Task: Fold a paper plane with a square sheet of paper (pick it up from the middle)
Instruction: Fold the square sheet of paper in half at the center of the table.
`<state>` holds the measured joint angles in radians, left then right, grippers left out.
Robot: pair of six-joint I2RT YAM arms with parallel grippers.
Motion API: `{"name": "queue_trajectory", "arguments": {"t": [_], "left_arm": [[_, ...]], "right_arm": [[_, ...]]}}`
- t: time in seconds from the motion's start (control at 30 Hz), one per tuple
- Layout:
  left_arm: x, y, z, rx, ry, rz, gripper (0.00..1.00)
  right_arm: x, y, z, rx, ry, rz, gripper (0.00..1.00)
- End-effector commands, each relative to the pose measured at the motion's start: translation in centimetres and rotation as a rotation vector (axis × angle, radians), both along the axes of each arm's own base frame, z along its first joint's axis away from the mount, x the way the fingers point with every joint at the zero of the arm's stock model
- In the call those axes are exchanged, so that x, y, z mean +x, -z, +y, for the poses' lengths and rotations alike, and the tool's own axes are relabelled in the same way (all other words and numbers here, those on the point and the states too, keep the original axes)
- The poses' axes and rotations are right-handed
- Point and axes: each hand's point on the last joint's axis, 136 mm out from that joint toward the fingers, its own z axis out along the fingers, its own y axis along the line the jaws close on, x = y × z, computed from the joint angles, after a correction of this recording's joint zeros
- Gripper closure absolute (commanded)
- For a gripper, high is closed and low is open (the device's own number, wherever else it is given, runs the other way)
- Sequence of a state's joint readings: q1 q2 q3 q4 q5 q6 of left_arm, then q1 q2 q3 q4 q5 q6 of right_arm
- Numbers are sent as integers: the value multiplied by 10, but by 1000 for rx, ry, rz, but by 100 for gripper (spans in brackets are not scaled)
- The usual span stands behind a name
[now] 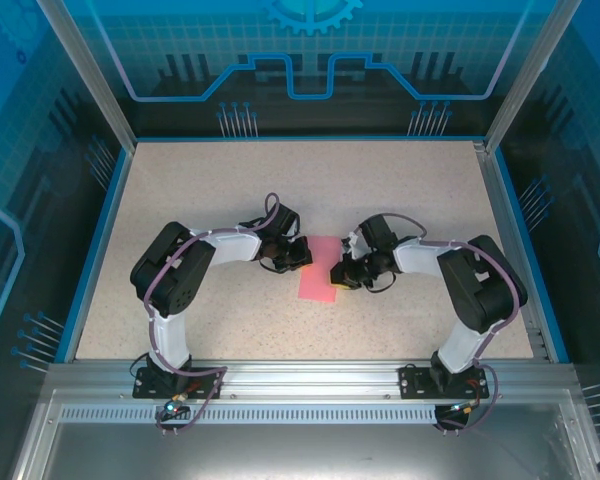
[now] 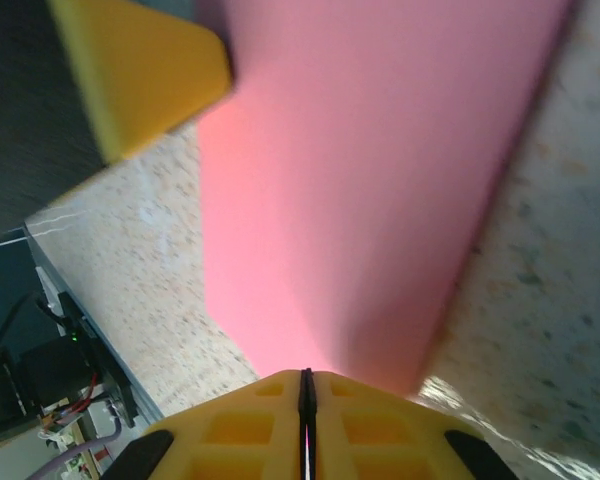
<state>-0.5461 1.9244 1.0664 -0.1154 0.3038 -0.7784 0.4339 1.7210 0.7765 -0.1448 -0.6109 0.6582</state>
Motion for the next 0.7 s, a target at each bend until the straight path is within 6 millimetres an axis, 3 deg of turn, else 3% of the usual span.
{"name": "queue_trajectory", "arguments": {"t": [0.0,0.13,0.43,0.67], "left_arm": [[-38,52,26,176,16,150,100],[-39,53,26,177,17,151,100],[-39,51,27,179,17,149,100],[-39,51,27,180,19,149,100]], "right_arm": [[-16,12,0,5,-14,54,89],[-22,17,-2,-8,-29,74,90],[-27,-11,7,20,-65,18,89],[-40,14,4,-36,-73,69,89]]}}
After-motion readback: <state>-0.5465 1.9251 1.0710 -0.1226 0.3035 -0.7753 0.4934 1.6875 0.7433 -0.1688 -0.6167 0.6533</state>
